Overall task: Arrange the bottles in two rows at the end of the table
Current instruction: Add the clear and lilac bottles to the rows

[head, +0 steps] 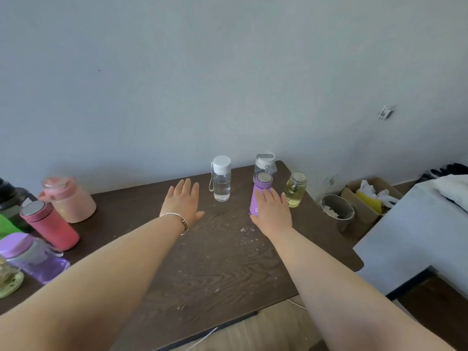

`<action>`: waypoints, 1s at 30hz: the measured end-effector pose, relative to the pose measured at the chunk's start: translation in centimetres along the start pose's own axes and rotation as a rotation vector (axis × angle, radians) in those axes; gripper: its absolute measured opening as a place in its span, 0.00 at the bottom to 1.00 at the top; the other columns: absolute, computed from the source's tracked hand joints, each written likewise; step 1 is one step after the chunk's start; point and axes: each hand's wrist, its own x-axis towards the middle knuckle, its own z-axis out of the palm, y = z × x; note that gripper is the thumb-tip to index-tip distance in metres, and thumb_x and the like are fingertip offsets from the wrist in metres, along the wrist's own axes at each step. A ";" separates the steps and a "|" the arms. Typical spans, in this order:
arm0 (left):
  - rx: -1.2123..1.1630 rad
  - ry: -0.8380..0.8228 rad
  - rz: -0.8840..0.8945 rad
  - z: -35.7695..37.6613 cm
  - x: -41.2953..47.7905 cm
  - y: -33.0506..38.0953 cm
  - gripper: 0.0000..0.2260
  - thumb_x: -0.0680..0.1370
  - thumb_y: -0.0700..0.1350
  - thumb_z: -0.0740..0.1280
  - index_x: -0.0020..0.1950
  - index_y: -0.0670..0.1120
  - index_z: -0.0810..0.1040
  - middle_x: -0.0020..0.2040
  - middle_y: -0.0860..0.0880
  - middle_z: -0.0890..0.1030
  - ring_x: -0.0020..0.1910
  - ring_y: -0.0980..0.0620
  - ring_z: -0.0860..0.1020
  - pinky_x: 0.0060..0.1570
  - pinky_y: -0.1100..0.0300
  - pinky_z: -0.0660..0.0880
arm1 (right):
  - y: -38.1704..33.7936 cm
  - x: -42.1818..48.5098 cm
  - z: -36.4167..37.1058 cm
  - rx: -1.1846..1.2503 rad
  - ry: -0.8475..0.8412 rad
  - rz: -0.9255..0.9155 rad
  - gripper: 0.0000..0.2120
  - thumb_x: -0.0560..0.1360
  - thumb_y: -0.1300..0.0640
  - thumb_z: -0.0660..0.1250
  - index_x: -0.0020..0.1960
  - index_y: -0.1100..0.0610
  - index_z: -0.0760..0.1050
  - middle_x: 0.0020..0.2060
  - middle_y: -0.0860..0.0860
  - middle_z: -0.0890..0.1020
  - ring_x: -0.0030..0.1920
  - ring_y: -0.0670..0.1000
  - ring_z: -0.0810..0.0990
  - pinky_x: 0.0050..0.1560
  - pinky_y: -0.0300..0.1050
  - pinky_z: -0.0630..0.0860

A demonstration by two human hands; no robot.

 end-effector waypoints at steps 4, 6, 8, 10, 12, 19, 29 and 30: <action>0.008 0.042 0.067 -0.6 4.1 1.2 0.38 0.75 0.61 0.65 0.76 0.43 0.53 0.77 0.41 0.55 0.77 0.43 0.52 0.73 0.47 0.54 | 1.7 2.3 0.1 0.021 0.002 0.042 0.35 0.75 0.45 0.68 0.76 0.55 0.60 0.73 0.54 0.68 0.76 0.57 0.60 0.76 0.59 0.54; 0.008 0.057 0.094 -0.8 6.6 1.6 0.37 0.75 0.61 0.64 0.75 0.43 0.54 0.76 0.41 0.56 0.76 0.42 0.53 0.72 0.48 0.56 | 2.5 3.8 0.4 0.019 0.006 0.060 0.35 0.75 0.44 0.69 0.75 0.56 0.60 0.71 0.53 0.69 0.76 0.57 0.60 0.75 0.59 0.55; -0.009 0.053 0.107 -0.9 9.1 2.0 0.37 0.76 0.62 0.63 0.76 0.43 0.52 0.76 0.41 0.56 0.76 0.43 0.53 0.72 0.48 0.56 | 3.2 5.4 0.8 0.021 0.001 0.088 0.36 0.75 0.43 0.69 0.75 0.56 0.59 0.71 0.54 0.69 0.76 0.57 0.60 0.75 0.58 0.55; -0.050 0.029 0.106 -0.6 11.6 2.6 0.39 0.76 0.64 0.61 0.77 0.43 0.51 0.77 0.41 0.54 0.76 0.43 0.52 0.73 0.48 0.55 | 3.7 6.8 1.2 0.042 -0.012 0.124 0.37 0.75 0.43 0.69 0.76 0.57 0.58 0.73 0.55 0.67 0.77 0.57 0.59 0.76 0.57 0.55; -0.089 -0.009 0.102 -0.2 13.8 3.1 0.41 0.75 0.65 0.61 0.78 0.43 0.50 0.78 0.42 0.53 0.77 0.42 0.52 0.74 0.48 0.54 | 4.2 8.1 1.7 0.066 -0.030 0.156 0.40 0.74 0.43 0.70 0.78 0.58 0.55 0.74 0.56 0.65 0.77 0.57 0.59 0.76 0.56 0.55; -0.283 -0.067 0.025 2.6 19.2 3.3 0.44 0.71 0.64 0.70 0.75 0.42 0.55 0.73 0.43 0.61 0.72 0.42 0.61 0.66 0.49 0.64 | 4.5 11.3 4.3 0.318 -0.037 0.300 0.44 0.73 0.45 0.72 0.78 0.61 0.54 0.69 0.57 0.71 0.70 0.58 0.69 0.68 0.52 0.68; -0.859 -0.133 -0.278 5.4 21.3 3.8 0.36 0.67 0.52 0.76 0.68 0.44 0.63 0.62 0.42 0.74 0.58 0.39 0.75 0.54 0.48 0.74 | 3.0 12.0 6.5 0.849 0.144 0.552 0.31 0.68 0.52 0.79 0.65 0.55 0.68 0.56 0.51 0.79 0.58 0.54 0.79 0.57 0.55 0.78; -0.910 -0.116 -0.296 5.6 21.4 3.9 0.35 0.67 0.52 0.76 0.67 0.45 0.64 0.60 0.43 0.75 0.57 0.39 0.75 0.53 0.48 0.75 | 3.0 11.9 6.6 0.845 0.145 0.554 0.31 0.68 0.52 0.79 0.65 0.55 0.68 0.56 0.51 0.79 0.57 0.54 0.79 0.57 0.55 0.78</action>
